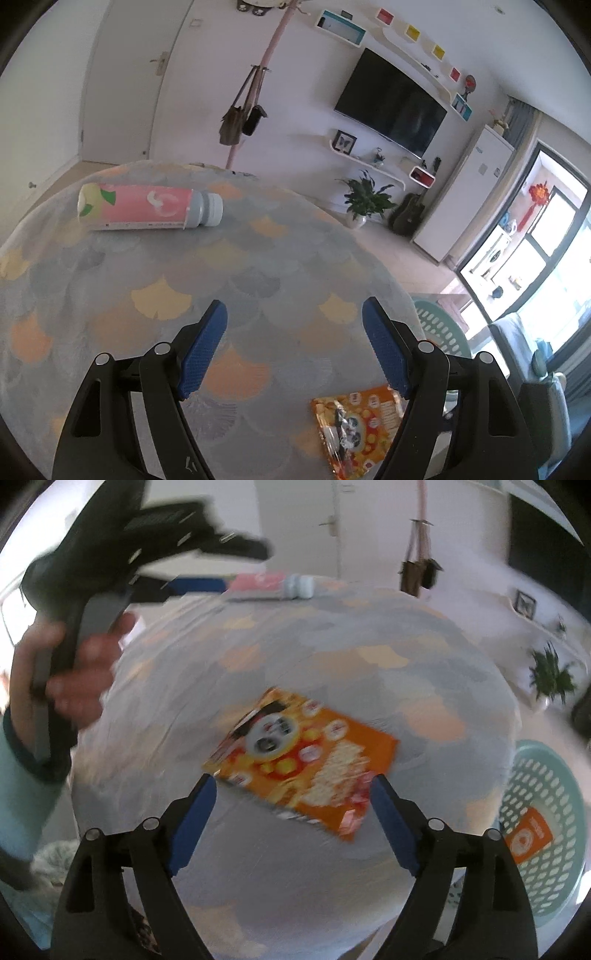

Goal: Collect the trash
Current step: 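Return to the table and grasp the orange snack bag with the right tool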

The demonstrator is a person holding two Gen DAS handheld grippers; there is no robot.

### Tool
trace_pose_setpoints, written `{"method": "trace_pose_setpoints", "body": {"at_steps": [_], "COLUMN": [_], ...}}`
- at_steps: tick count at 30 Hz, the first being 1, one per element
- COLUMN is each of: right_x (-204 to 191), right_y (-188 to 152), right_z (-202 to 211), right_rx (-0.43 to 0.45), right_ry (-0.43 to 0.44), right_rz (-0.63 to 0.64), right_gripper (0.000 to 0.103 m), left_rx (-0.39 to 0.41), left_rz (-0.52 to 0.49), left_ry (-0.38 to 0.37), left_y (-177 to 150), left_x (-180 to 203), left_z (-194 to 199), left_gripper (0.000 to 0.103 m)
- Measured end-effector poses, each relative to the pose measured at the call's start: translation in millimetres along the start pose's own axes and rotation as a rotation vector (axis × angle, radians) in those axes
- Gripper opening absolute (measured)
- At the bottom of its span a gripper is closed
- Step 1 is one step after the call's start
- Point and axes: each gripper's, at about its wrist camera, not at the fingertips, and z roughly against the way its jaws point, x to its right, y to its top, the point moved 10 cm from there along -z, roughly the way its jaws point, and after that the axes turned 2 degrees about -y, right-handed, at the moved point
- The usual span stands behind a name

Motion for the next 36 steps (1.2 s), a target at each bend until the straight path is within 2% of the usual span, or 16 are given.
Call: {"method": "trace_pose_setpoints", "body": {"at_steps": [3, 10, 12, 14, 15, 17, 18, 19, 22, 24, 26, 30, 32, 36], "right_x": [-5, 5, 9, 11, 11, 9, 8, 7, 9, 10, 10, 17, 19, 21], "right_y": [-2, 20, 28, 37, 40, 47, 52, 54, 66, 72, 78, 91, 96, 101], "right_z": [-11, -29, -36, -40, -41, -43, -45, -45, -48, -48, -47, -45, -45, -48], "right_rx": [-0.008, 0.003, 0.001, 0.005, 0.006, 0.007, 0.013, 0.015, 0.031, 0.044, 0.058, 0.082, 0.092, 0.093], "right_ry": [-0.068, -0.111, -0.118, -0.110, -0.110, -0.101, -0.093, -0.093, -0.107, -0.090, -0.089, -0.106, -0.095, -0.067], "right_rz": [0.031, -0.012, -0.032, -0.039, -0.039, -0.034, -0.033, -0.032, -0.036, -0.053, -0.065, -0.083, -0.094, -0.115], "right_gripper": [0.084, 0.085, 0.078, 0.059, 0.053, 0.028, 0.022, 0.012, 0.002, 0.001, 0.001, 0.001, 0.001, 0.001], "left_rx": [-0.002, -0.001, 0.003, 0.008, 0.011, 0.018, 0.022, 0.027, 0.053, 0.076, 0.095, 0.049, 0.016, -0.057], "left_rz": [0.003, 0.019, 0.022, 0.029, 0.033, 0.037, 0.038, 0.039, 0.043, 0.056, 0.077, 0.115, 0.123, 0.086], "left_ry": [0.004, 0.033, 0.043, 0.064, 0.074, 0.105, 0.127, 0.146, 0.205, 0.255, 0.294, 0.331, 0.318, 0.214], "left_y": [0, -4, -2, 1, 3, 9, 12, 17, 33, 50, 68, 84, 84, 75], "left_x": [-2, -21, -26, -37, -43, -58, -67, -76, -100, -121, -142, -175, -183, -167], "left_z": [-1, 4, 6, 9, 11, 15, 18, 21, 29, 33, 31, 9, -5, -24], "left_gripper": [0.074, 0.074, 0.074, 0.074, 0.074, 0.074, 0.074, 0.074, 0.076, 0.083, 0.083, 0.083, 0.082, 0.079]}}
